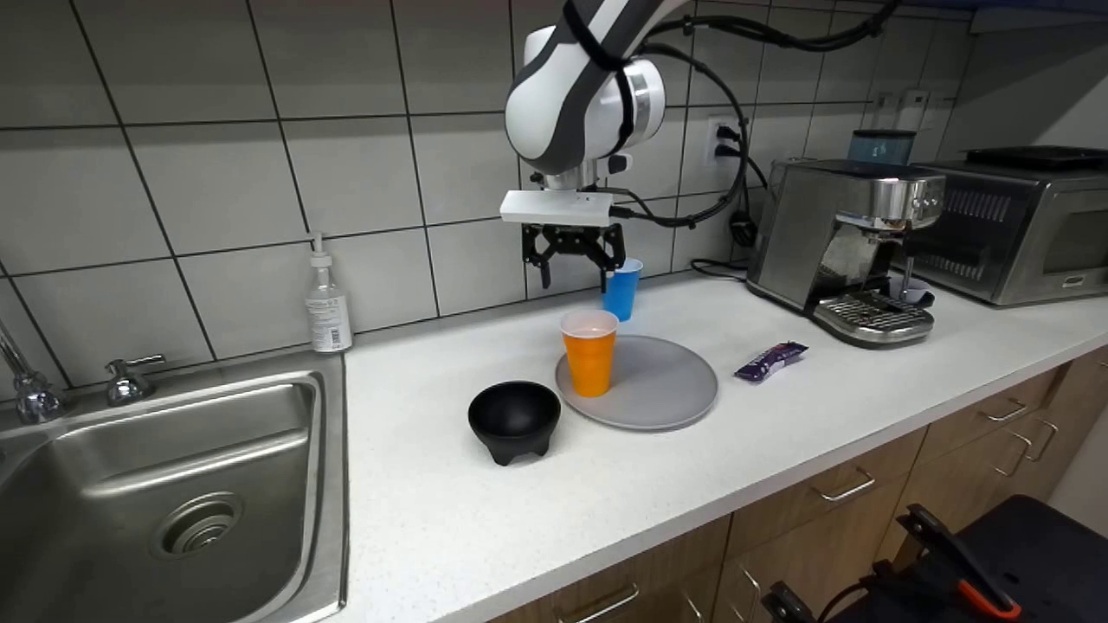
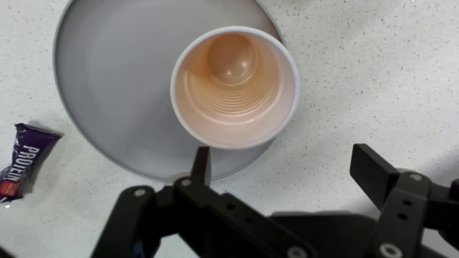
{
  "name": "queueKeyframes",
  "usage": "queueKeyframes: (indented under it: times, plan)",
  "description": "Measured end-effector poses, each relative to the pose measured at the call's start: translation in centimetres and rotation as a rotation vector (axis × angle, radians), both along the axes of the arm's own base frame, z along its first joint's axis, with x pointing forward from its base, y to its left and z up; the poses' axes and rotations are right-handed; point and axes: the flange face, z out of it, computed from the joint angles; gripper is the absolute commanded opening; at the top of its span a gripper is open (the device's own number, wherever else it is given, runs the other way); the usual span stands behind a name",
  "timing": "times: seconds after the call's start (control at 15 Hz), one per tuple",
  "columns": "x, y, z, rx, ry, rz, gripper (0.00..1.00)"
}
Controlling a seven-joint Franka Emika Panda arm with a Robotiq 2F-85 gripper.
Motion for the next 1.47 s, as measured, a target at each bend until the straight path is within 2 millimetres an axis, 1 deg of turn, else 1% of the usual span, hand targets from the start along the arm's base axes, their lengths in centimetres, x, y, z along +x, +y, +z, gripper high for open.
queueKeyframes:
  times: [0.2,0.4,0.87,1.13,1.47]
  plan:
    - [0.2,-1.1,0.8,-0.005,-0.013,-0.017,1.00]
    - [0.5,-2.7,1.1,-0.011,-0.021,-0.042,1.00]
    - [1.3,-8.6,1.7,-0.031,-0.036,-0.133,1.00]
    - [2.1,-11.2,1.5,-0.041,-0.042,-0.174,1.00]
    - [3.6,-14.2,0.2,-0.042,-0.044,-0.231,1.00]
